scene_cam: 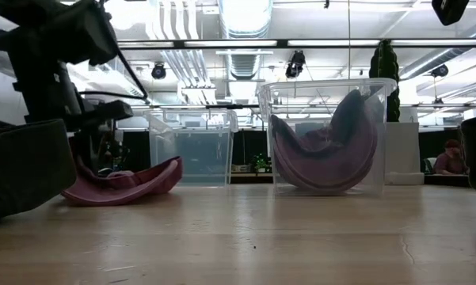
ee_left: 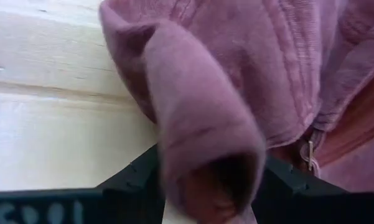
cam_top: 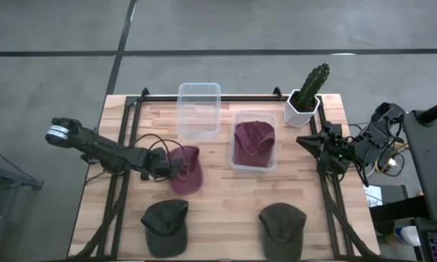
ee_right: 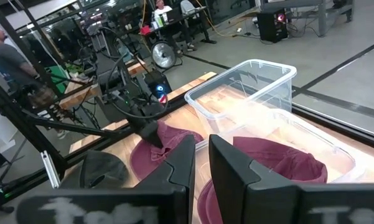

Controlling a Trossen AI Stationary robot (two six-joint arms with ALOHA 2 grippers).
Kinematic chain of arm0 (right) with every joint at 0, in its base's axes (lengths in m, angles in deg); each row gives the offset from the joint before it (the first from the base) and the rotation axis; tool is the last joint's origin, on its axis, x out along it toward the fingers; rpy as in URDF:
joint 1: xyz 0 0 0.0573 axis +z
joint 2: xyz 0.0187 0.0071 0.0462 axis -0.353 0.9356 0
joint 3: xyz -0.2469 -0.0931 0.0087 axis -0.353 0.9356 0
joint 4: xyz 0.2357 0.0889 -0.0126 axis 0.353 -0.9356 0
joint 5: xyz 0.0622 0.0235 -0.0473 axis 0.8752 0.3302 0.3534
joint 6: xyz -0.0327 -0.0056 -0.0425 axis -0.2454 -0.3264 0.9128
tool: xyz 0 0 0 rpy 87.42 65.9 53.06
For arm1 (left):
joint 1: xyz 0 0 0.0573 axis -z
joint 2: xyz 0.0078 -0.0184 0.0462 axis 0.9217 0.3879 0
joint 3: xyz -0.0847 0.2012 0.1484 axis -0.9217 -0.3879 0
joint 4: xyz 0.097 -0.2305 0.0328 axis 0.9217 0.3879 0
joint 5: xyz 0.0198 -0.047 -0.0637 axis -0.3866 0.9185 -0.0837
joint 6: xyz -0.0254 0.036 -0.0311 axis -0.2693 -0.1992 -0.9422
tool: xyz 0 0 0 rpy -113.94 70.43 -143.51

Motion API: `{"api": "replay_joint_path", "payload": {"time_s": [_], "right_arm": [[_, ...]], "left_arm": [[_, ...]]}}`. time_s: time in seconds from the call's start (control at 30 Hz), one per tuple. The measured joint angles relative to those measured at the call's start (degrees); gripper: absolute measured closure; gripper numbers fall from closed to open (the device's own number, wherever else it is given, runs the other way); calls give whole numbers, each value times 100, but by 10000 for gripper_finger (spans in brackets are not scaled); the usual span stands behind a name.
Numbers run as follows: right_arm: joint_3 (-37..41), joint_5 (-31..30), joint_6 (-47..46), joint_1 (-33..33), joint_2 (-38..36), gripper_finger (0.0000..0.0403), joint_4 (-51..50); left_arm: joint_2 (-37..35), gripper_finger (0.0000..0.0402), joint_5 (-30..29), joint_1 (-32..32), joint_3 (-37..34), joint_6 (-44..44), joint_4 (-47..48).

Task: Pick & Place hat
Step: Put the red cap into the right transparent bin

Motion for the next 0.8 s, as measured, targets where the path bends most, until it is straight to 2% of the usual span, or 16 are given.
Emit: {"api": "replay_joint_path", "payload": {"time_s": [0.13, 0.33, 0.6, 0.8], "right_arm": [[0, 0, -13, 0, 0, 360, 0], [0, -2, -13, 0, 0, 360, -2], [2, 0, -14, 0, 0, 360, -2], [2, 0, -15, 0, 0, 360, -2]], "left_arm": [[0, 274, 0, 4, -93, -12, -72], [-7, 386, -32, 4, -21, 123, -94], [-285, 396, -117, 11, 489, 552, 287], [-636, 398, -188, 15, 1309, 977, 962]]}}
